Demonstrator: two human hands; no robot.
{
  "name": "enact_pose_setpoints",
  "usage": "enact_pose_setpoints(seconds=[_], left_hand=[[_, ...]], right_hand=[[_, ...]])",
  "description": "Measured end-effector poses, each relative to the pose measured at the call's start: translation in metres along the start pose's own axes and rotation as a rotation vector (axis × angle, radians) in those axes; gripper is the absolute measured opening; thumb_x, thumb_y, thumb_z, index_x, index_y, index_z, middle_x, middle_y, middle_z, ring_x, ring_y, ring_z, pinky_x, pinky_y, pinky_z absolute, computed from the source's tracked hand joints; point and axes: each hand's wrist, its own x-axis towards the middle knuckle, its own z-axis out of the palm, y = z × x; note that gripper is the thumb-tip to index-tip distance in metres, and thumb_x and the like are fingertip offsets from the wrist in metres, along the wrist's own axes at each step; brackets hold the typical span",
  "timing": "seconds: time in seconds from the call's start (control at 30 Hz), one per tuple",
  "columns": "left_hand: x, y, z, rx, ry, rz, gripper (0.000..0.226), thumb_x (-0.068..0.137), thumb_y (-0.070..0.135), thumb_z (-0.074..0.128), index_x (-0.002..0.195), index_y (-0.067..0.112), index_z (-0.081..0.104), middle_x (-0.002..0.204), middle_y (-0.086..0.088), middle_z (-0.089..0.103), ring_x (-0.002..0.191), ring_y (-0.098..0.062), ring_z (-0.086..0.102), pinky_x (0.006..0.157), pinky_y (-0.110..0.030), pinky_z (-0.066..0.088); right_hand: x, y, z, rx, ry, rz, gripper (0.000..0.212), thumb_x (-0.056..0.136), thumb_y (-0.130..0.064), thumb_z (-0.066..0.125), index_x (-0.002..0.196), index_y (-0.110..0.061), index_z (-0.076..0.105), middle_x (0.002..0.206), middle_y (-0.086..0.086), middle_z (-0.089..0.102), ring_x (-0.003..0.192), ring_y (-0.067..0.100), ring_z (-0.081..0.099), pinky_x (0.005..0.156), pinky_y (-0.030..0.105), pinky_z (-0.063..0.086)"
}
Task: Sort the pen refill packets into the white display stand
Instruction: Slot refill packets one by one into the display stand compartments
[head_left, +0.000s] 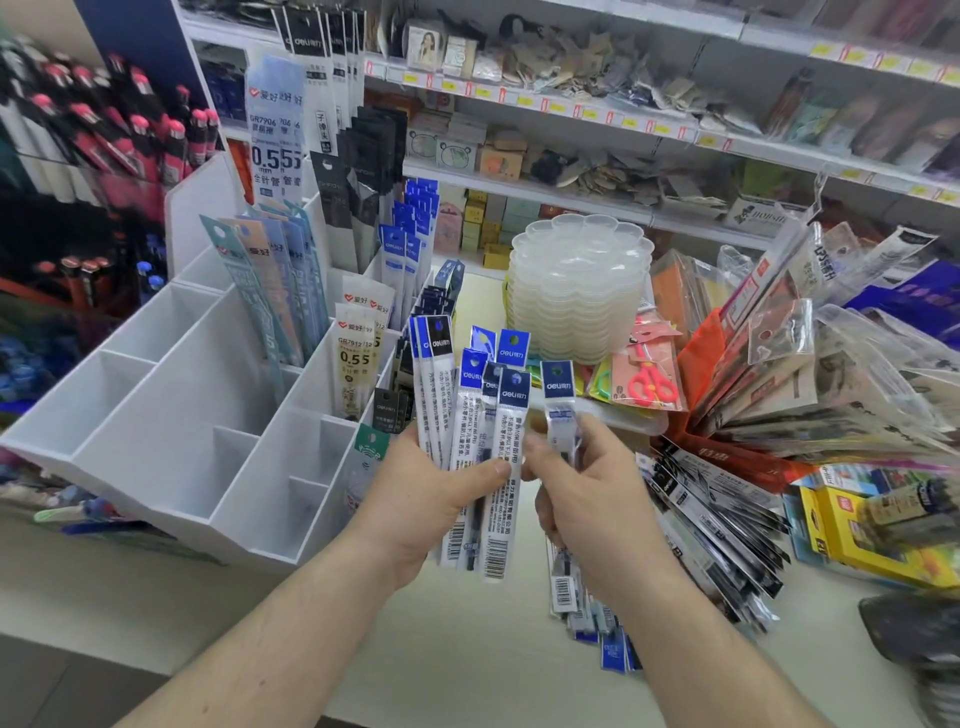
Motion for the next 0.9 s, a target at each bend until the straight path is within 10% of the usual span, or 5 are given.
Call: enact_pose_setpoints(seconds=[0.57, 0.9], left_hand=[[0.002, -0.012, 0.004, -0.071, -0.064, 0.067, 0.026, 0.069, 0.006, 0.084, 0.091, 0.016, 0.075, 0.095, -0.009, 0.077, 0.091, -0.024, 0.073, 0.083, -0.036, 0.058], [0.004, -0.008, 0.005, -0.237, -0.013, -0.056, 0.041, 0.071, 0.000, 0.076, 0.111, 0.005, 0.069, 0.103, -0.017, 0.075, 0.098, -0.036, 0.072, 0.096, -0.056, 0.052]], right_hand=[[0.000, -0.006, 0.015, 0.166, 0.025, 0.151, 0.026, 0.096, -0.025, 0.063, 0.079, -0.005, 0.057, 0.053, 0.004, 0.045, 0.042, 0.014, 0.036, 0.038, 0.022, 0.025], [0.002, -0.005, 0.007, 0.320, -0.005, 0.132, 0.012, 0.093, -0.011, 0.065, 0.094, -0.001, 0.072, 0.087, 0.015, 0.076, 0.078, 0.028, 0.074, 0.067, 0.037, 0.062]])
